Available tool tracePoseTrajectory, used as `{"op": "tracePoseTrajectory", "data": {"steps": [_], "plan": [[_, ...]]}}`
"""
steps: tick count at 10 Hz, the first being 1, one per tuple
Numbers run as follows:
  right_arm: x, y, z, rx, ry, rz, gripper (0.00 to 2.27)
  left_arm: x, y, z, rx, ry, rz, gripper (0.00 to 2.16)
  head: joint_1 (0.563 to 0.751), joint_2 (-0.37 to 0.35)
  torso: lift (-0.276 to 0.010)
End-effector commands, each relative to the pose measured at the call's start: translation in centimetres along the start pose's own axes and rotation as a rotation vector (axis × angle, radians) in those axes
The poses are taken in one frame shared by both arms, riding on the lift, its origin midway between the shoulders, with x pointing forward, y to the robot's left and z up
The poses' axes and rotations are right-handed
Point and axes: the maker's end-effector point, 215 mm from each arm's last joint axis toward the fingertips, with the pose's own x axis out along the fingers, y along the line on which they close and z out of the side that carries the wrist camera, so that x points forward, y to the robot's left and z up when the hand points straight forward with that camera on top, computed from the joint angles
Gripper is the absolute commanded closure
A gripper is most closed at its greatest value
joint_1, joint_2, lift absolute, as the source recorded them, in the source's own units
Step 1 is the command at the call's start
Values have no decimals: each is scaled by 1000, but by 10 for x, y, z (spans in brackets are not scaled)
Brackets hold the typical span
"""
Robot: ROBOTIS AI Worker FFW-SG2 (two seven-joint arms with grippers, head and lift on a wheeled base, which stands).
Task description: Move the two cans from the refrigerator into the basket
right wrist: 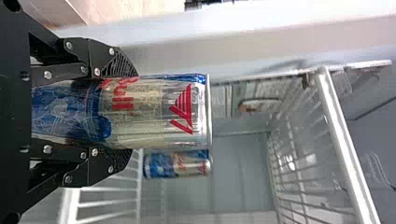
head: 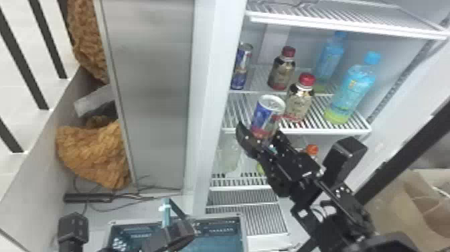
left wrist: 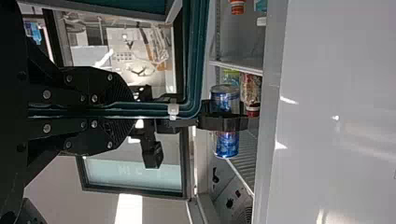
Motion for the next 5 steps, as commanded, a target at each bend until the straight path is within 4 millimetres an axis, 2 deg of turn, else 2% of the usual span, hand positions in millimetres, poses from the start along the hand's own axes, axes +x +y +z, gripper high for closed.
{"op": "tracePoseTrajectory", "data": {"steps": [1, 5], "plan": [[-13, 16, -8, 20, 53, 34, 1285, 0, 0, 1, 2, -2, 0, 1191, 695, -194, -31], [-40, 60, -36, 103, 176, 163, 1285, -1, 0, 1, 2, -3, 1, 1191, 695, -157, -31]]}}
